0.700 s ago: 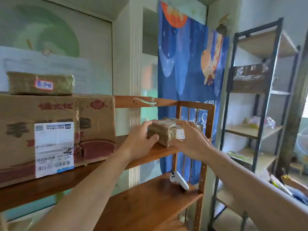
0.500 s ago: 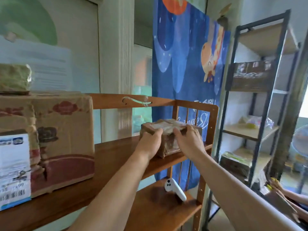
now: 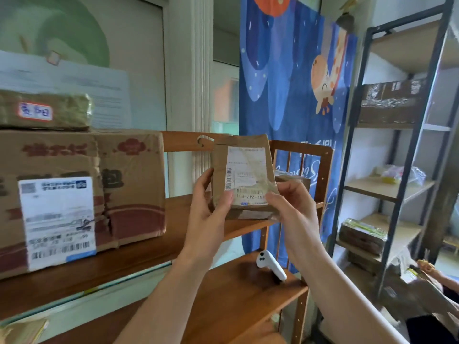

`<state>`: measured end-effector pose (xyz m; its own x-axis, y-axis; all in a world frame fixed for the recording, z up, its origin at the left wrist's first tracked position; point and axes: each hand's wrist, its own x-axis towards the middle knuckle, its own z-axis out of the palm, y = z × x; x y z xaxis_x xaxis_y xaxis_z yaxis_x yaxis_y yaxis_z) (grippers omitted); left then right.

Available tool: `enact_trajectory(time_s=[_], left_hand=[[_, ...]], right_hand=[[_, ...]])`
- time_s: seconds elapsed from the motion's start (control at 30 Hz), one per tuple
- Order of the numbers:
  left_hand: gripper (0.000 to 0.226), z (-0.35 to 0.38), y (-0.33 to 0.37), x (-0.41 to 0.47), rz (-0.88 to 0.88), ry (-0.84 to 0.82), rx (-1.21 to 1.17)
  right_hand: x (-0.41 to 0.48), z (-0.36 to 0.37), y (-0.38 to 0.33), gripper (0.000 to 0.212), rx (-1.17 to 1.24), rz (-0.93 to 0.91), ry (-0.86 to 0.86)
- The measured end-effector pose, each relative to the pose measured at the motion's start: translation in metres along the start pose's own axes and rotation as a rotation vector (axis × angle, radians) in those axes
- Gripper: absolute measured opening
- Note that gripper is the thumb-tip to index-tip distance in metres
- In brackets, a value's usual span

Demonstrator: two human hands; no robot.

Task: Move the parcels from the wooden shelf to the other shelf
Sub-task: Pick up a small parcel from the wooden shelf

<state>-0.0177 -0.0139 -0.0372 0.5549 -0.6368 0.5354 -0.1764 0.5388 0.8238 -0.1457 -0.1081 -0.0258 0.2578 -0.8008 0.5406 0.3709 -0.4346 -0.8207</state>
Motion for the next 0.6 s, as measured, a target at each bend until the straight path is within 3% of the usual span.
enact_trajectory(time_s=[0.3, 0.6], left_hand=[[0.084, -0.055, 0.055, -0.143, 0.139, 0.041, 0.041], [0.090, -0.191, 0.179, -0.257, 0.204, 0.090, 0.177]], right_hand=[[-0.122, 0.008, -0.051, 0.051, 0.290, 0.094, -0.391], [-0.252, 0.120, -0.111, 0.057, 0.470, 0.104, -0.629]])
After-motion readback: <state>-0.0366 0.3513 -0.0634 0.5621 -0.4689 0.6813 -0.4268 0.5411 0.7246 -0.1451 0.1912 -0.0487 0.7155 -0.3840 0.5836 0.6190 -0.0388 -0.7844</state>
